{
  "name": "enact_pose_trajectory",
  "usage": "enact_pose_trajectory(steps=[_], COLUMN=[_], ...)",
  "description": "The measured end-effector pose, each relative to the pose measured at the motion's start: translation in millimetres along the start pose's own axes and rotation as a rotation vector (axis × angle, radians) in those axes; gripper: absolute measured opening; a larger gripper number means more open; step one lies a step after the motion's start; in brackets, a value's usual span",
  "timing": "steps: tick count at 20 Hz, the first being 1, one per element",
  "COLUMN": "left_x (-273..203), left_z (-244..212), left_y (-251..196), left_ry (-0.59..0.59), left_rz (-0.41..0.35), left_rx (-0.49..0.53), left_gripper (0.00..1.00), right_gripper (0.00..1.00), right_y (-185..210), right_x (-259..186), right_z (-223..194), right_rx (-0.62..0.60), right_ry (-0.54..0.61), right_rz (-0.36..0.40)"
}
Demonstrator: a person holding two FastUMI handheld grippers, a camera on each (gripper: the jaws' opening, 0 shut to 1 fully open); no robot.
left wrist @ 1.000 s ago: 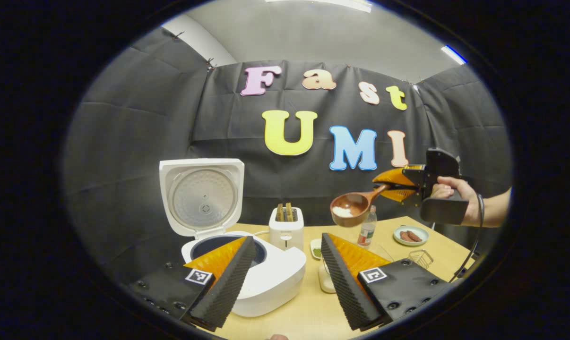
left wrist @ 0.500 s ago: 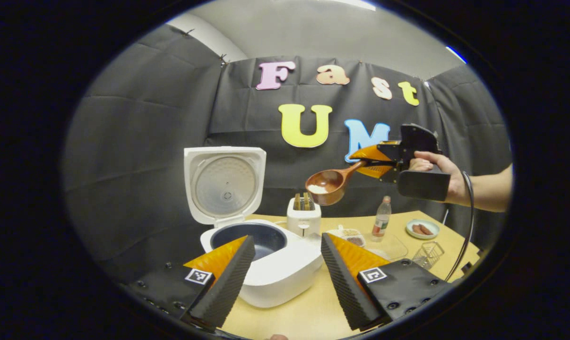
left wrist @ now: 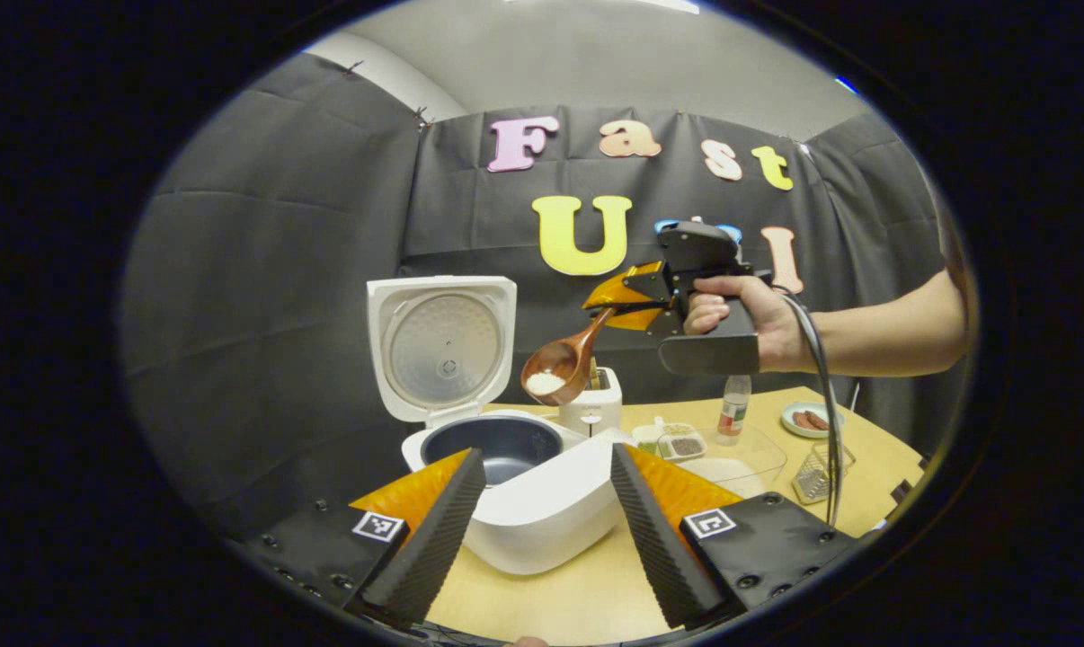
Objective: Close the left gripper, press the button to open the rice cooker; take a wooden spoon from the chopstick holder with the right hand, scoop a spoonful of rice and pour it into the rice cooker, then put the wooden spoon back into the chopstick holder.
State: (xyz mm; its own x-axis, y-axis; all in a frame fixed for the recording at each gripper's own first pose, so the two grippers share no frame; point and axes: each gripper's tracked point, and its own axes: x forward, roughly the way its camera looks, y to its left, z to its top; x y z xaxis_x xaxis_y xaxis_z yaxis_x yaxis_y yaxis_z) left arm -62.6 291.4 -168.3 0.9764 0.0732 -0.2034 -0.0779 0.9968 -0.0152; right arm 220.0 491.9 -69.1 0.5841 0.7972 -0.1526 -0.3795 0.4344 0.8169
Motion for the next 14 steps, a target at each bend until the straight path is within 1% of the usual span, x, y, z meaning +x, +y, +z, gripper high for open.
enact_pose_trajectory(steps=[4, 9, 14], left_x=[-3.1, -7.2, -13.5], left_z=[0.1, -1.5, -9.7], left_y=[0.6, 0.5, 8.4], left_ry=[-0.009, -0.012, 0.010], left_rz=[0.013, 0.007, 0.044], left_rx=[0.001, 0.021, 0.015], left_gripper=[0.98, 0.98, 0.98], right_gripper=[0.07, 0.07, 0.07], right_y=[5.3, -0.1, 1.7], right_x=[39.5, 73.5, 101.4], right_z=[-29.9, -65.4, -104.2], right_rx=[-0.125, -0.343, -0.578], right_ry=[0.051, 0.123, 0.189], right_rz=[-0.018, -0.070, -0.084])
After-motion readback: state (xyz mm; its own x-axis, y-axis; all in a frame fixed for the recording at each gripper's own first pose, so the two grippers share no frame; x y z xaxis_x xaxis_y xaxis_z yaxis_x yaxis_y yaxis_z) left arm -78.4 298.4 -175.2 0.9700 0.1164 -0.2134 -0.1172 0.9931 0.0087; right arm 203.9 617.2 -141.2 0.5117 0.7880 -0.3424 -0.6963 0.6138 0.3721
